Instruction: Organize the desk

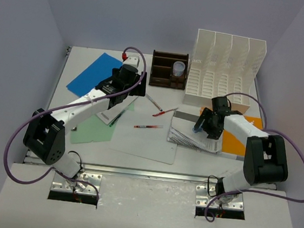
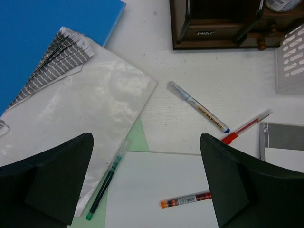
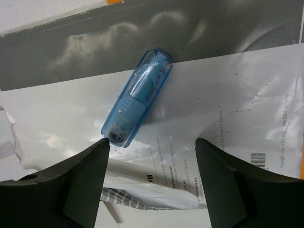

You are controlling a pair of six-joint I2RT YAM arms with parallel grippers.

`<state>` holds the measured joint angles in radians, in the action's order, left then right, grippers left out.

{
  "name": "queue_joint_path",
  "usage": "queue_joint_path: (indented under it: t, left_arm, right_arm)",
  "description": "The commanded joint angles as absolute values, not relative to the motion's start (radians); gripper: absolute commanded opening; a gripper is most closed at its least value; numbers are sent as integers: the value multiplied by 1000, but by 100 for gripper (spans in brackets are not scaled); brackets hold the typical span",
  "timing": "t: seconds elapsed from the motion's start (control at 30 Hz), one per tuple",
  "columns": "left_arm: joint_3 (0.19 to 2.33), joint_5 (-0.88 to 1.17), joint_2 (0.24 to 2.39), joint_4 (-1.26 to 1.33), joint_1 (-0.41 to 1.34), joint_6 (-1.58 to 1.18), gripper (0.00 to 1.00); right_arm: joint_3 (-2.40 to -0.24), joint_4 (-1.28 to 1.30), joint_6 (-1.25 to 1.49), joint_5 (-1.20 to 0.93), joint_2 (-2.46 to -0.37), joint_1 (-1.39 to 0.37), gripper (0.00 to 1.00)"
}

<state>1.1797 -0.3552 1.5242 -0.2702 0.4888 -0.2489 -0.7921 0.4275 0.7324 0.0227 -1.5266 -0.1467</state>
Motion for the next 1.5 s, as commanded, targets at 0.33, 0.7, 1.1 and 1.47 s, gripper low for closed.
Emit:
queue_joint_path:
  t: [0.33, 0.7, 1.1, 1.47]
  left_arm:
    - [1152, -322, 1517, -227, 444, -265, 93]
    - [1126, -293, 1510, -225, 410, -261, 93]
    - [1100, -180, 1421, -247, 374, -211, 100]
    - [1137, 51, 1412, -253, 323, -222, 100]
  right_arm:
    - [-950, 463, 848, 105, -1716, -155, 64]
    - [-986, 535, 683, 78, -1708, -166, 5]
    - [-1194, 344, 223, -40, -1567, -257, 0]
    - [-1280, -320, -54, -67, -1723, -443, 0]
